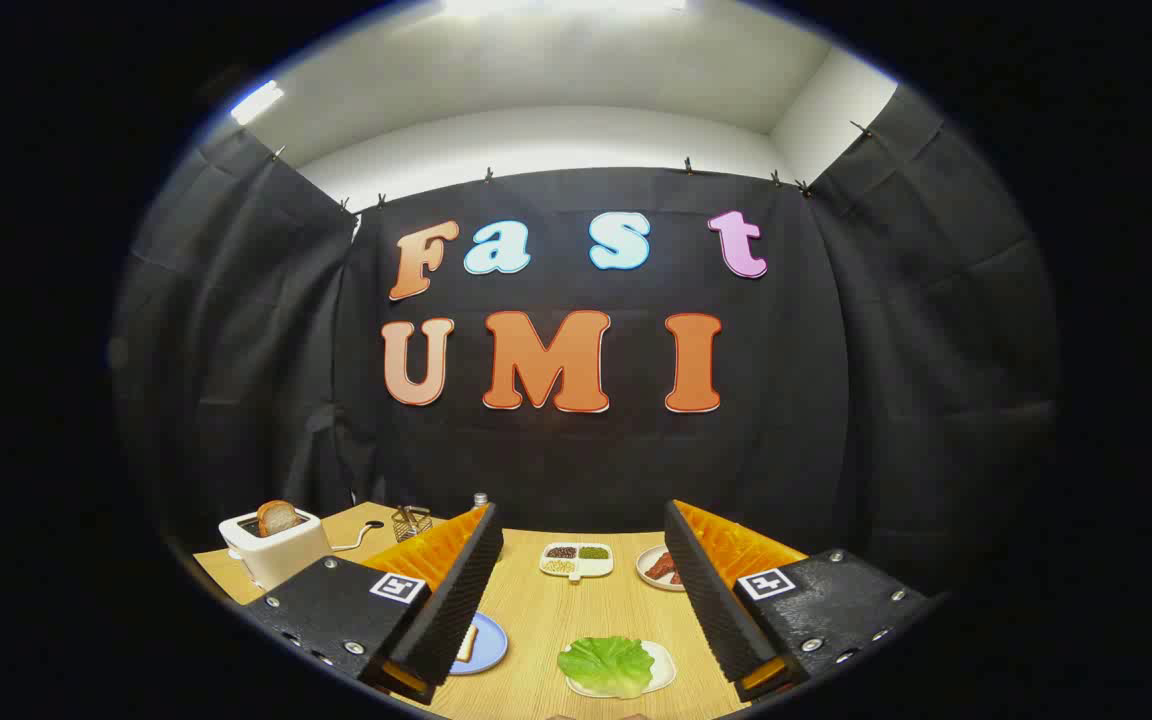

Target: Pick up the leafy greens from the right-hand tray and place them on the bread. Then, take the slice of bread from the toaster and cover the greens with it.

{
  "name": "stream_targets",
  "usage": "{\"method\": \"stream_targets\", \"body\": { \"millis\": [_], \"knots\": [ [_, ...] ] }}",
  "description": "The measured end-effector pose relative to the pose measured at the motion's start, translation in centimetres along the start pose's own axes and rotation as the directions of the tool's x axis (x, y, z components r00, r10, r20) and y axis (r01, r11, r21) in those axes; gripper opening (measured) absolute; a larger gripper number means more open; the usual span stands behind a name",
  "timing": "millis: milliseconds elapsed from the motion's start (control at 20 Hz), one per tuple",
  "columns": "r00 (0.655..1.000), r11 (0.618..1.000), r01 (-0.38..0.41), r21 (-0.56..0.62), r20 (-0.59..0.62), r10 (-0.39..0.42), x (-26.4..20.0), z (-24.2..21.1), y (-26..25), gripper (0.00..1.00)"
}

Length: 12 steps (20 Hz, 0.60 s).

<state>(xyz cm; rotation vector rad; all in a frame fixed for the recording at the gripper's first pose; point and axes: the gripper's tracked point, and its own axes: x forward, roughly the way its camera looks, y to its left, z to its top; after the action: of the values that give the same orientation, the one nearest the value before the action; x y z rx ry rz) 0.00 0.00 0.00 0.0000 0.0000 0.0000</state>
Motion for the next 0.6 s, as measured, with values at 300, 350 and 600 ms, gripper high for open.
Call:
{"method": "stream_targets", "body": {
  "millis": [300,350,600],
  "knots": [
    [1.0,1.0,-0.025,0.0,0.015,0.025,-0.3,0.2,0.6,0.98],
    [1.0,1.0,-0.022,-0.006,0.02,0.022,-0.3,0.2,0.6,0.97],
    [0.999,0.999,-0.039,0.011,0.036,0.039,-0.4,0.4,1.1,0.98]
  ]
}}
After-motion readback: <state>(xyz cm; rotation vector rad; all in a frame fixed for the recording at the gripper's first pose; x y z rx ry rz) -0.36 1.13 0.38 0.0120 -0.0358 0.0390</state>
